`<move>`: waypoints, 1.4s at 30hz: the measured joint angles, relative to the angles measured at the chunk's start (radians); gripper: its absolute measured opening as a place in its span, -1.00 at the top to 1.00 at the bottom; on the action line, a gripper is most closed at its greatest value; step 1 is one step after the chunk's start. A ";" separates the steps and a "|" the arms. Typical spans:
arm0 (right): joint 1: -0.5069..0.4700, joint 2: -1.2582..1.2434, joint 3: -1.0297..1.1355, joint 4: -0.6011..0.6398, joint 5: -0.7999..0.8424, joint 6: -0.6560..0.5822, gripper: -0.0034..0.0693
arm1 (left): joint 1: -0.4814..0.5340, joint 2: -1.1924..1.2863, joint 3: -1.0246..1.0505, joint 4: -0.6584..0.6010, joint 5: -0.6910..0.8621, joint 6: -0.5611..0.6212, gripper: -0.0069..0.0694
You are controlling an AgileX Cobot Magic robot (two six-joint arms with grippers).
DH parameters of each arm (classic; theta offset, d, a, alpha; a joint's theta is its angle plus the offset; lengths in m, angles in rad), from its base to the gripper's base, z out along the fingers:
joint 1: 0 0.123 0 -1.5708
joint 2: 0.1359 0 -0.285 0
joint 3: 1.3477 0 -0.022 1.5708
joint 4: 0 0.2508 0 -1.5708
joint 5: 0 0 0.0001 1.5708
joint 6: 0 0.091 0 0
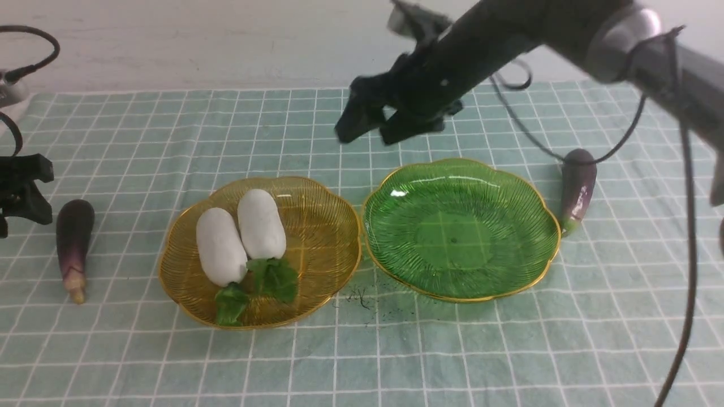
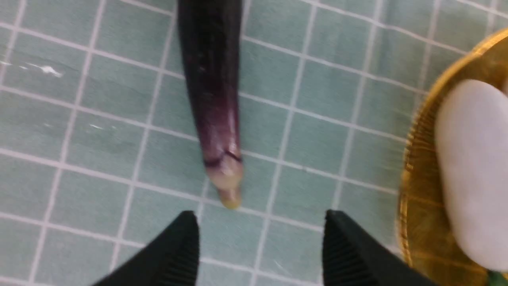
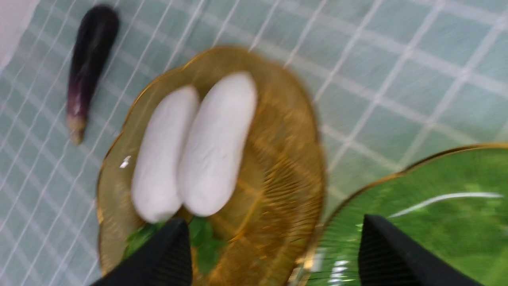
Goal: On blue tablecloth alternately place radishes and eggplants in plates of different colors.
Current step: 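Place the eggplant on the green plate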
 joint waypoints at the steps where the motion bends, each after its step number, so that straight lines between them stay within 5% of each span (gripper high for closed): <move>1: -0.009 -0.004 -0.004 -0.017 0.001 0.010 -0.48 | 0.000 0.000 0.000 0.001 -0.005 -0.002 -0.33; 7: -0.115 -0.155 -0.029 -0.241 0.024 0.119 -0.01 | 0.000 0.121 0.000 -0.002 -0.134 -0.031 -0.61; 17: -0.155 -0.296 0.054 -0.428 0.043 0.126 0.08 | 0.000 0.335 0.000 -0.019 -0.288 -0.013 -0.62; 19: -0.170 -0.306 0.066 -0.447 0.043 0.115 0.13 | 0.000 0.349 -0.005 -0.023 -0.299 -0.005 -0.47; 23: -0.202 -0.313 0.070 -0.465 0.043 0.111 0.33 | -0.010 0.353 -0.024 -0.020 -0.271 -0.004 0.17; 27: -0.266 -0.315 0.070 -0.471 0.043 0.114 0.60 | -0.039 0.336 -0.069 -0.025 -0.184 -0.003 0.14; 34: -0.396 -0.304 0.070 -0.476 0.043 0.207 0.81 | -0.233 0.213 -0.232 -0.051 -0.055 0.002 0.14; 42: -0.423 -0.104 0.070 -0.380 0.038 0.211 0.34 | -0.664 0.225 -0.331 -0.179 -0.140 0.024 0.14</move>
